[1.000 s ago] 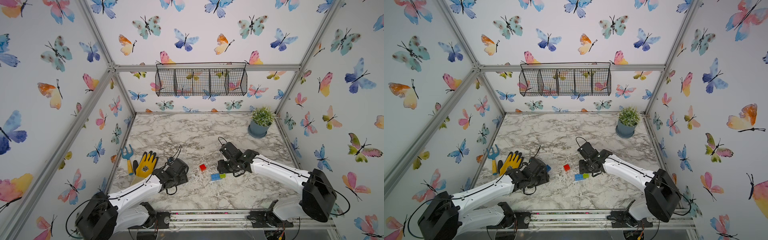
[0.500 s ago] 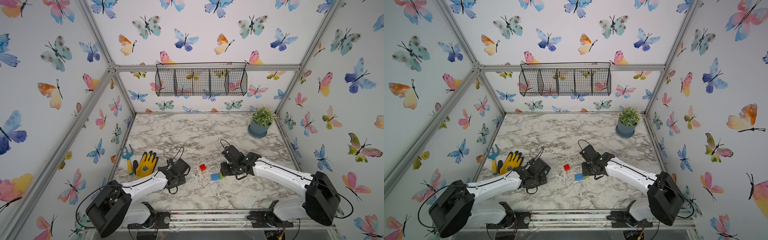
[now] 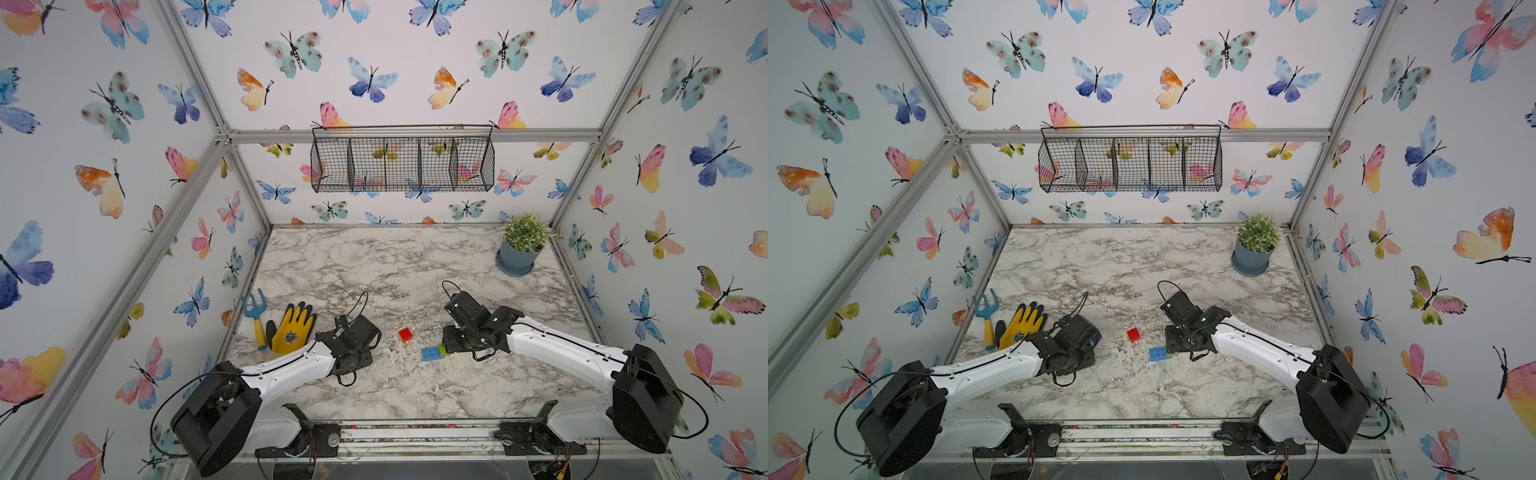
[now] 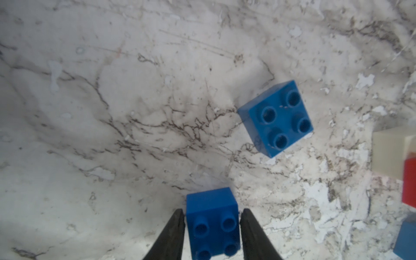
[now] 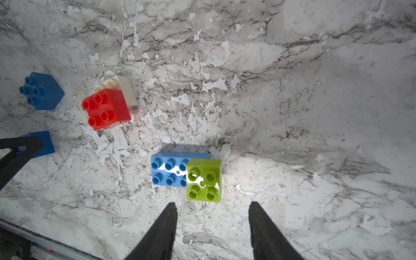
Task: Assemble the letter y with lego
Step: Pick up the lego brick from the center of the board.
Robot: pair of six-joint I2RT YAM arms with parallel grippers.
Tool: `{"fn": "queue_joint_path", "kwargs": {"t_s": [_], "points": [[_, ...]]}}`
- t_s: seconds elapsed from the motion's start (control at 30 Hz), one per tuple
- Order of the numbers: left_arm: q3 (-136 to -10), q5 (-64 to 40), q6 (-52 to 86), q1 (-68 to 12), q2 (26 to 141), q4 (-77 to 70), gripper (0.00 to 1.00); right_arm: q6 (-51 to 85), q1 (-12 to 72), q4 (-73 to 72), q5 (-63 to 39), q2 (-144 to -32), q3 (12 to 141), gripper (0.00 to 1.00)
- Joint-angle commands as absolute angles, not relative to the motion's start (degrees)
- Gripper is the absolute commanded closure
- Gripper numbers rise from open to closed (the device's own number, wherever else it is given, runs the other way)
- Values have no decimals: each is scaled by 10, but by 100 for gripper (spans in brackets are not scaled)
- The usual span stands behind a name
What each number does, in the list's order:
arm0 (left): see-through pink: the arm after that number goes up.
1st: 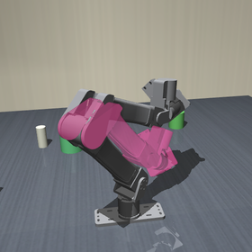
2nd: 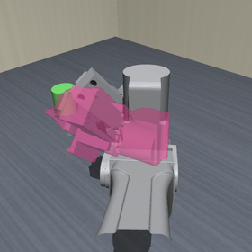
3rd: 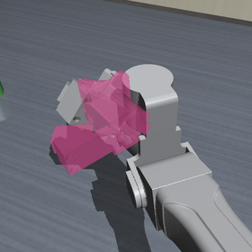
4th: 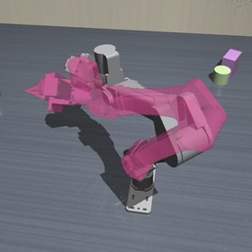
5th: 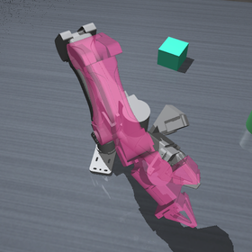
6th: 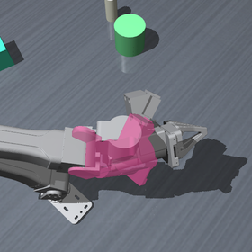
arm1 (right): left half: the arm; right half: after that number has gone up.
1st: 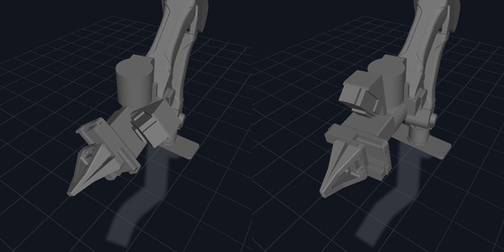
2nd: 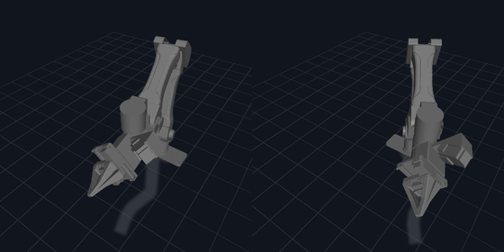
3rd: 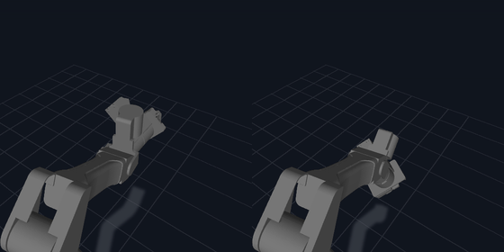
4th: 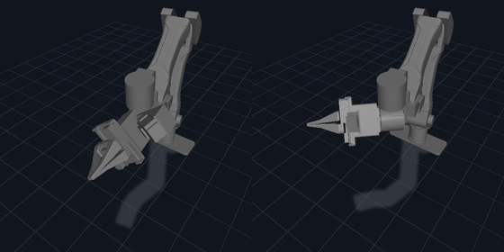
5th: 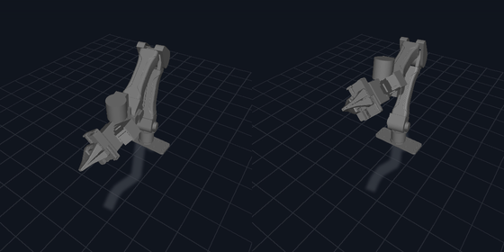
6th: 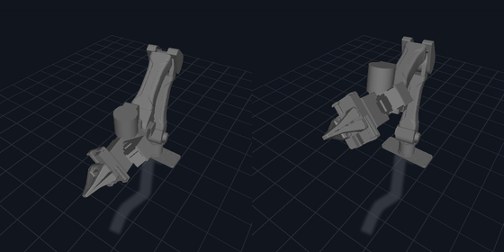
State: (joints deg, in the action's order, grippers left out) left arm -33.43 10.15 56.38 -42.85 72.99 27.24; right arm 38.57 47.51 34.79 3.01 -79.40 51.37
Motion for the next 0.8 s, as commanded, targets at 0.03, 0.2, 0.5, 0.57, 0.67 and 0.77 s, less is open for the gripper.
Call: {"fn": "queue_joint_path", "kwargs": {"t_s": [0.03,0.2,0.5,0.57,0.67,0.77], "points": [[-344,99,553,-426,726,284,65,392,477,345,32,-796,504,46],[-341,96,549,-426,736,278,73,392,477,344,33,-795,502,46],[-364,60,533,-430,716,280,81,390,477,332,32,-794,497,46],[-378,43,530,-436,712,280,82,390,477,325,32,-791,492,46],[-406,32,534,-455,714,284,83,389,477,320,32,-787,488,46],[-432,28,547,-479,723,285,83,388,476,317,35,-784,481,45]]}}
